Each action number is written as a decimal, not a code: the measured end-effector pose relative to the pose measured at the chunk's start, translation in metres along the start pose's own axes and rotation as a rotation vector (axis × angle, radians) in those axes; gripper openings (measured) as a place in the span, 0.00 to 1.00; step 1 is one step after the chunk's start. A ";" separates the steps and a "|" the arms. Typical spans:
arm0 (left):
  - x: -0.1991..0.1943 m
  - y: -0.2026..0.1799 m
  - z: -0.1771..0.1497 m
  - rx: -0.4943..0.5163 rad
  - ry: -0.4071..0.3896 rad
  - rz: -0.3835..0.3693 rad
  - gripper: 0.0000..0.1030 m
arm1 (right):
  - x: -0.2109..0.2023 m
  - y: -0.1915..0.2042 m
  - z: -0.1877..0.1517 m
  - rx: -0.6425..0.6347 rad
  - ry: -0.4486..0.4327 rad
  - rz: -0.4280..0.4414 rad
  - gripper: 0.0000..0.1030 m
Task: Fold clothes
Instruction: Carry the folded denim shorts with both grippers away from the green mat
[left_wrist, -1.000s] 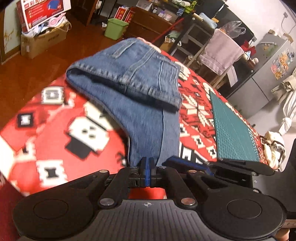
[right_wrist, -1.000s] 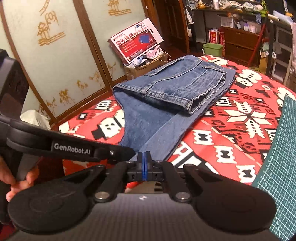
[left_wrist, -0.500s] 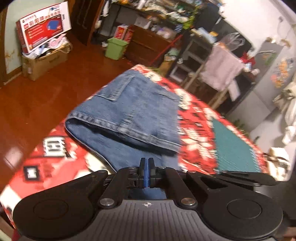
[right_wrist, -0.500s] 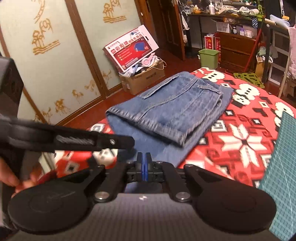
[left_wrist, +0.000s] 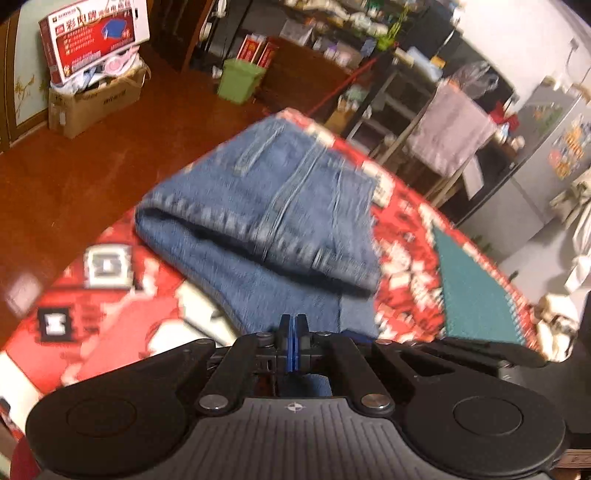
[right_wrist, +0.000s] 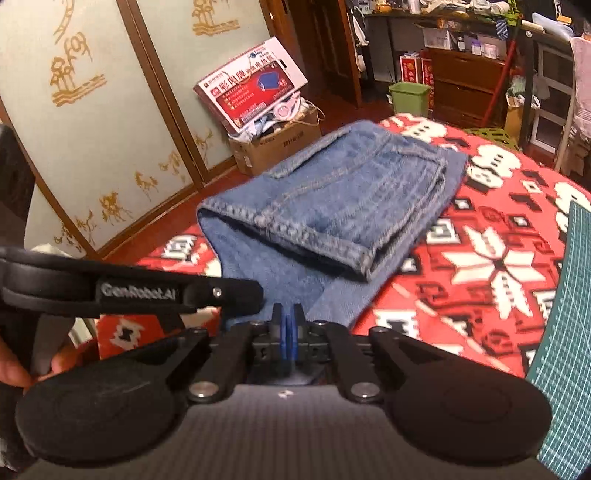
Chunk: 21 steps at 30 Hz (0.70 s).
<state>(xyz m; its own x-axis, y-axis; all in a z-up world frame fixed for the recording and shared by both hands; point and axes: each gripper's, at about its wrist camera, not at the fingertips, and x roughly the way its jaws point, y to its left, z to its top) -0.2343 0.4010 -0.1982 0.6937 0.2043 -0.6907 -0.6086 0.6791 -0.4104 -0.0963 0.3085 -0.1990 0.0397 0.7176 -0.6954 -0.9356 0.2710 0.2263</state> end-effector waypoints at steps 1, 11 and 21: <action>0.000 0.001 0.004 0.006 -0.014 0.014 0.01 | 0.003 0.001 0.004 -0.007 0.000 -0.002 0.05; 0.013 0.033 0.018 -0.006 -0.004 0.122 0.03 | 0.036 0.001 0.016 0.003 0.018 -0.004 0.05; -0.001 0.033 0.020 -0.016 0.007 0.100 0.01 | 0.005 -0.017 0.014 0.046 -0.016 0.019 0.05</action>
<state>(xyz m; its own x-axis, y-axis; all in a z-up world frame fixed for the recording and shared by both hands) -0.2472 0.4375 -0.1993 0.6265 0.2653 -0.7329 -0.6805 0.6446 -0.3484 -0.0754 0.3164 -0.1969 0.0282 0.7327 -0.6800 -0.9192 0.2863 0.2703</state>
